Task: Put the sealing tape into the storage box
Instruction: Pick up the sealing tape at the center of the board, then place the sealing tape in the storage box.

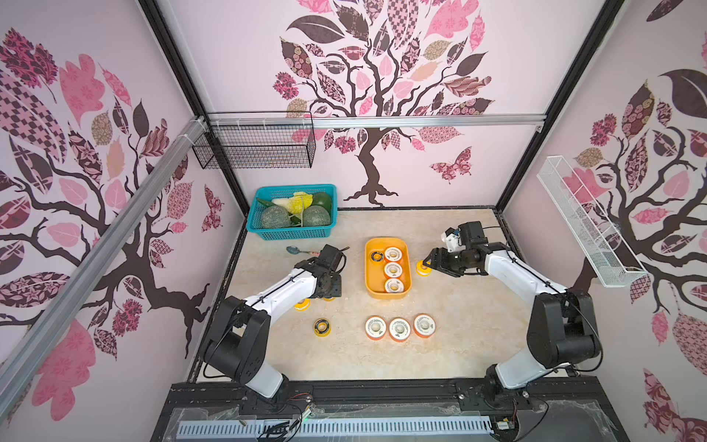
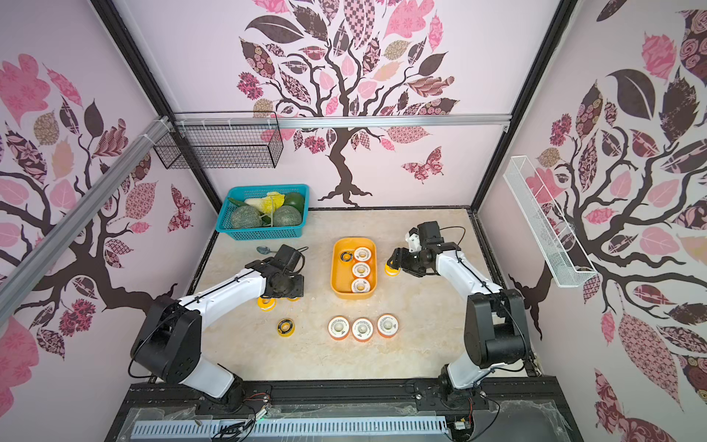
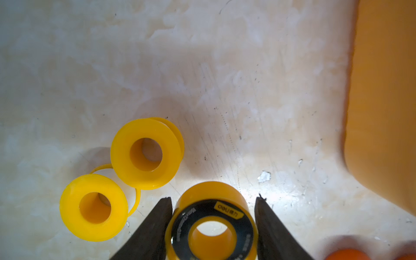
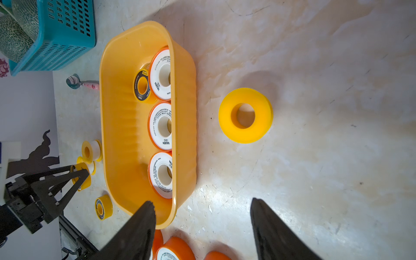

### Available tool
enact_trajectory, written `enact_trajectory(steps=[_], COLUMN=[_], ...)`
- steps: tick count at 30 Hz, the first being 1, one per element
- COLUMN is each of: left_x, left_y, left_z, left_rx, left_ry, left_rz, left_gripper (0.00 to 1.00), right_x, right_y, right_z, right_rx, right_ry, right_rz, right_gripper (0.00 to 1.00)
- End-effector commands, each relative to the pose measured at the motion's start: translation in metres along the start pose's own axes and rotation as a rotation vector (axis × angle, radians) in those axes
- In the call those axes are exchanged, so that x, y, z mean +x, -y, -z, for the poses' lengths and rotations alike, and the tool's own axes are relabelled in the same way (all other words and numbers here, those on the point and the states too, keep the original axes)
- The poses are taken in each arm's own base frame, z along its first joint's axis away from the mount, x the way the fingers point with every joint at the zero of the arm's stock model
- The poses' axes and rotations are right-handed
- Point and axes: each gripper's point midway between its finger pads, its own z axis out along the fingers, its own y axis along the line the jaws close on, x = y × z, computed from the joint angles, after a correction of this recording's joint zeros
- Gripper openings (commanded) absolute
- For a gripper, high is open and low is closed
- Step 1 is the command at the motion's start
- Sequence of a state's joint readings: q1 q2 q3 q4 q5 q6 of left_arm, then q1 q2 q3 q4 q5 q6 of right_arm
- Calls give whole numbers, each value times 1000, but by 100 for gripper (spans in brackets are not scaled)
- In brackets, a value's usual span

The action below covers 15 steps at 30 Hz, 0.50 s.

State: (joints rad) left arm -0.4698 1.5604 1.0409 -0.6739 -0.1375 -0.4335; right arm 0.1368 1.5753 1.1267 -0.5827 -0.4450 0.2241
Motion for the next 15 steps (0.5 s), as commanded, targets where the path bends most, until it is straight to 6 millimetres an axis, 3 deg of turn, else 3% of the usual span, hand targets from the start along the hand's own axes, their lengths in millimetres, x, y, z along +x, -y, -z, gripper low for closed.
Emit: enact_trajectory(steps=[1, 8, 15], left_x=[-18, -51, -78], left_y=[10, 50, 98], left_z=[17, 32, 30], left_rx=[24, 71, 111], left_ry=[36, 68, 83], left_rz=[-37, -116, -198], left_gripper=[54, 54, 54], right_x=[-2, 2, 7], right_y=[-2, -2, 0], right_z=[0, -3, -3], right_rx=[-3, -17, -16], right_ry=[-3, -9, -8], right_rz=[8, 3, 0], right_gripper=[71, 71, 71])
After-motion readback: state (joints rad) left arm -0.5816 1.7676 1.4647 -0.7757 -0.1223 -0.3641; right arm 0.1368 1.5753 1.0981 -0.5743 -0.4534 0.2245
